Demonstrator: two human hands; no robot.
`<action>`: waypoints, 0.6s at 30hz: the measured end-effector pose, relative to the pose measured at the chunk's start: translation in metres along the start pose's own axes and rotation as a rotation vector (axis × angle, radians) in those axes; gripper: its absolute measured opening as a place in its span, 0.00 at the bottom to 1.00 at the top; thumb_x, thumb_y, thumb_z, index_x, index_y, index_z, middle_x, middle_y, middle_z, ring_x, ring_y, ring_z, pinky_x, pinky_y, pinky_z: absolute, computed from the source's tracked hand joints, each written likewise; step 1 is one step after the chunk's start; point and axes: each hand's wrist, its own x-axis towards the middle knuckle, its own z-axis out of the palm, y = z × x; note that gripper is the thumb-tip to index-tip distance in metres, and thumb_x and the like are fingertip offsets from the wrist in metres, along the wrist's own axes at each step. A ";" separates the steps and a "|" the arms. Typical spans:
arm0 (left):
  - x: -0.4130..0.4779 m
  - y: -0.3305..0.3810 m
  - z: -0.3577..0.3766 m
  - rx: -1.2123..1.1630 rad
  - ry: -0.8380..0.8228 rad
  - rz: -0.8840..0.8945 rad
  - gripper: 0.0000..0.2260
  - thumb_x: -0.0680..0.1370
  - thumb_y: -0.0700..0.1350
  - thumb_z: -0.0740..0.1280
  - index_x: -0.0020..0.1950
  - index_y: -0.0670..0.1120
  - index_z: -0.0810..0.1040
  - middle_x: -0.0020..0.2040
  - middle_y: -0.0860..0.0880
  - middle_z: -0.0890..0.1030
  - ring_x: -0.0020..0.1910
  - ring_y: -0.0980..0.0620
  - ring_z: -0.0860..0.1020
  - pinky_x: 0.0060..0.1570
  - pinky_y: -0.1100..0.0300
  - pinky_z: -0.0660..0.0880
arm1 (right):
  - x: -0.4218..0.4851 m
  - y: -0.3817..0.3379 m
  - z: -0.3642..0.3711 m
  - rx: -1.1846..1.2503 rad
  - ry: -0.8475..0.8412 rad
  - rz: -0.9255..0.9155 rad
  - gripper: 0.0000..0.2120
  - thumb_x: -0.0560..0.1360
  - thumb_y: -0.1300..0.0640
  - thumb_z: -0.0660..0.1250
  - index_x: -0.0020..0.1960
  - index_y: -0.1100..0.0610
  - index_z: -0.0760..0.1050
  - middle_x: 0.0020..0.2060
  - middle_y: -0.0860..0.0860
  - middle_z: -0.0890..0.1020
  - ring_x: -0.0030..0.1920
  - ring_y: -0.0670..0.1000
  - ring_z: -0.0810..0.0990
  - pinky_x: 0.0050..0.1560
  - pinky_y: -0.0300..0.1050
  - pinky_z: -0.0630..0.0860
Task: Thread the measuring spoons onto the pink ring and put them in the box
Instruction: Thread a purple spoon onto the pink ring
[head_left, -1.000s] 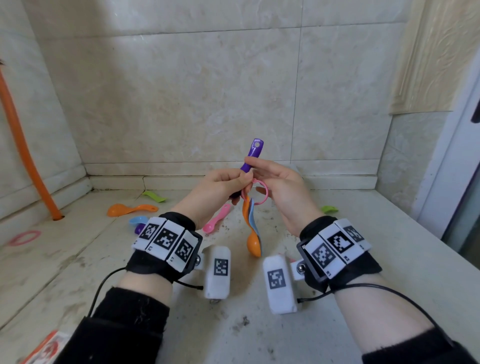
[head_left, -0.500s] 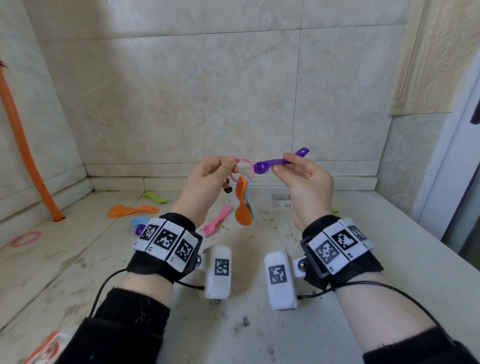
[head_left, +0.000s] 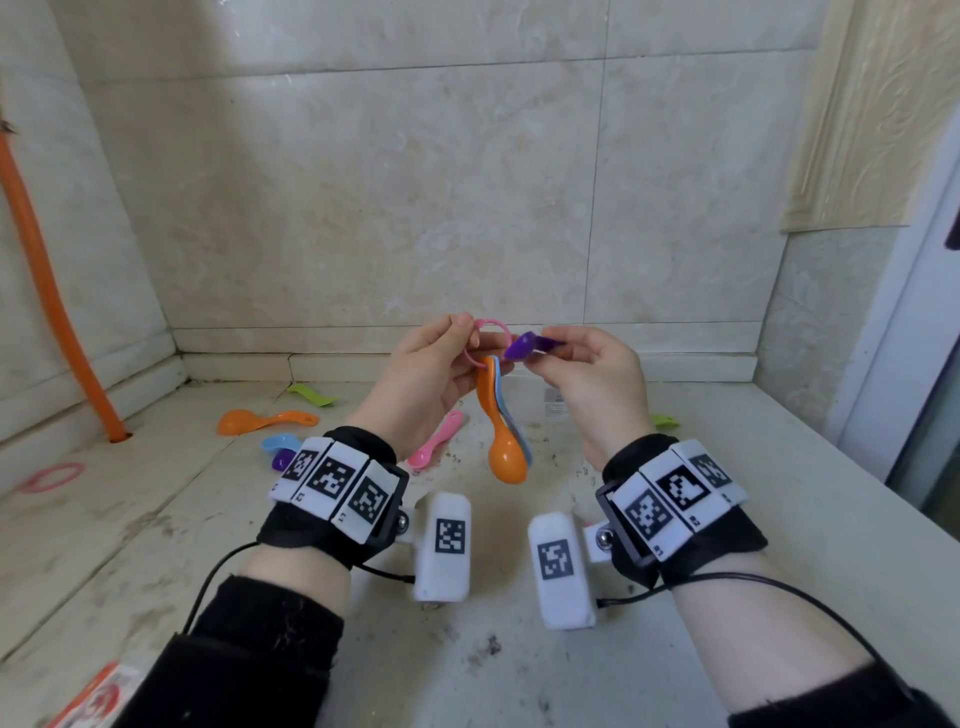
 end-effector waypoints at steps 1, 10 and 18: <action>0.000 -0.001 0.000 -0.003 -0.016 -0.001 0.14 0.83 0.42 0.54 0.39 0.41 0.69 0.41 0.44 0.82 0.45 0.44 0.82 0.50 0.54 0.80 | 0.000 0.001 0.001 -0.028 -0.014 0.017 0.09 0.67 0.57 0.77 0.43 0.49 0.80 0.39 0.48 0.83 0.42 0.45 0.82 0.46 0.41 0.78; 0.002 -0.003 -0.004 0.278 0.060 0.088 0.11 0.81 0.44 0.60 0.42 0.44 0.77 0.42 0.50 0.79 0.42 0.55 0.77 0.49 0.58 0.72 | 0.001 -0.002 -0.002 -0.147 0.074 0.125 0.15 0.81 0.48 0.57 0.40 0.52 0.75 0.29 0.49 0.77 0.22 0.43 0.73 0.25 0.37 0.70; 0.000 0.000 -0.007 0.244 0.094 0.088 0.10 0.80 0.42 0.62 0.44 0.41 0.80 0.40 0.42 0.76 0.35 0.51 0.73 0.41 0.58 0.72 | -0.003 -0.008 0.000 0.196 0.010 0.153 0.03 0.76 0.62 0.69 0.49 0.59 0.77 0.38 0.52 0.83 0.30 0.47 0.84 0.33 0.35 0.79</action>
